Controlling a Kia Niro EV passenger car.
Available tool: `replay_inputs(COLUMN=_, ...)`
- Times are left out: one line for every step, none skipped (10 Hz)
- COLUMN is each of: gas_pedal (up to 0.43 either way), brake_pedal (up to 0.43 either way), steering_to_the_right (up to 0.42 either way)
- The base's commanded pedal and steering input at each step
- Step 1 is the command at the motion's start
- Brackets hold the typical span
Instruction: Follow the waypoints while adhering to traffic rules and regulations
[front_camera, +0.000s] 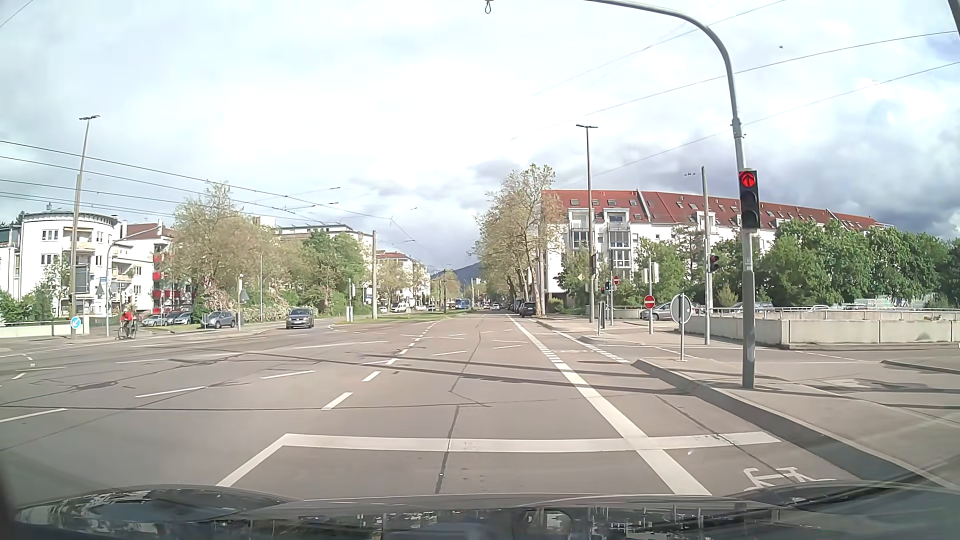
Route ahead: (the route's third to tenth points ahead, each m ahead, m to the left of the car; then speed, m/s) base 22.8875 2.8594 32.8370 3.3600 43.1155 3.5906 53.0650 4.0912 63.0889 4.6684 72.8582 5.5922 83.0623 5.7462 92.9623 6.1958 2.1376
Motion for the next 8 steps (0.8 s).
replay_inputs(gas_pedal=0.000, brake_pedal=0.177, steering_to_the_right=-0.003)
replay_inputs(gas_pedal=0.000, brake_pedal=0.177, steering_to_the_right=-0.003)
replay_inputs(gas_pedal=0.000, brake_pedal=0.171, steering_to_the_right=-0.003)
replay_inputs(gas_pedal=0.000, brake_pedal=0.159, steering_to_the_right=-0.004)
replay_inputs(gas_pedal=0.000, brake_pedal=0.152, steering_to_the_right=-0.005)
replay_inputs(gas_pedal=0.000, brake_pedal=0.146, steering_to_the_right=-0.005)
replay_inputs(gas_pedal=0.000, brake_pedal=0.134, steering_to_the_right=-0.005)
replay_inputs(gas_pedal=0.000, brake_pedal=0.122, steering_to_the_right=-0.006)
